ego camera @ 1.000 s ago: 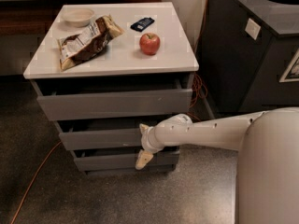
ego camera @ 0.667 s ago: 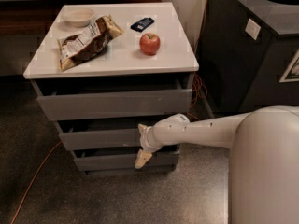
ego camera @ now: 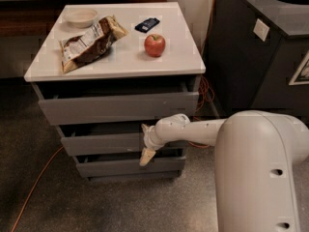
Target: Open middle drawer
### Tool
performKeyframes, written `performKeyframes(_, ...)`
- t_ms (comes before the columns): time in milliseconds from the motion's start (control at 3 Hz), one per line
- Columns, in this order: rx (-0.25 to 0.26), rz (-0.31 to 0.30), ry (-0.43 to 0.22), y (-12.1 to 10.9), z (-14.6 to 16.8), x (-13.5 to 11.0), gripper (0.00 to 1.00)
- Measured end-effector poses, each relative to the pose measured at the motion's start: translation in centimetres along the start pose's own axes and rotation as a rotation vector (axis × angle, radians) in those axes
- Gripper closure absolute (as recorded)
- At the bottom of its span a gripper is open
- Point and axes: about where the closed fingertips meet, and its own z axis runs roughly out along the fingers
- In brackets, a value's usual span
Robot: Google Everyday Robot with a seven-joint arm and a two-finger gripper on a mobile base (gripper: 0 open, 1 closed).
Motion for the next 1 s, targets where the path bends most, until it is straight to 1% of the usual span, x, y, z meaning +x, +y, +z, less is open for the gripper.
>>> performKeyframes(333,0.010,-0.013,0.011,-2.2,2.3,0.7,0.02)
performKeyframes(667,0.013,-0.012,0.023,-3.2,3.7,1.2,0.03)
performKeyframes(1000,0.007,-0.010,0.039,-3.6,4.6,1.5,0.21)
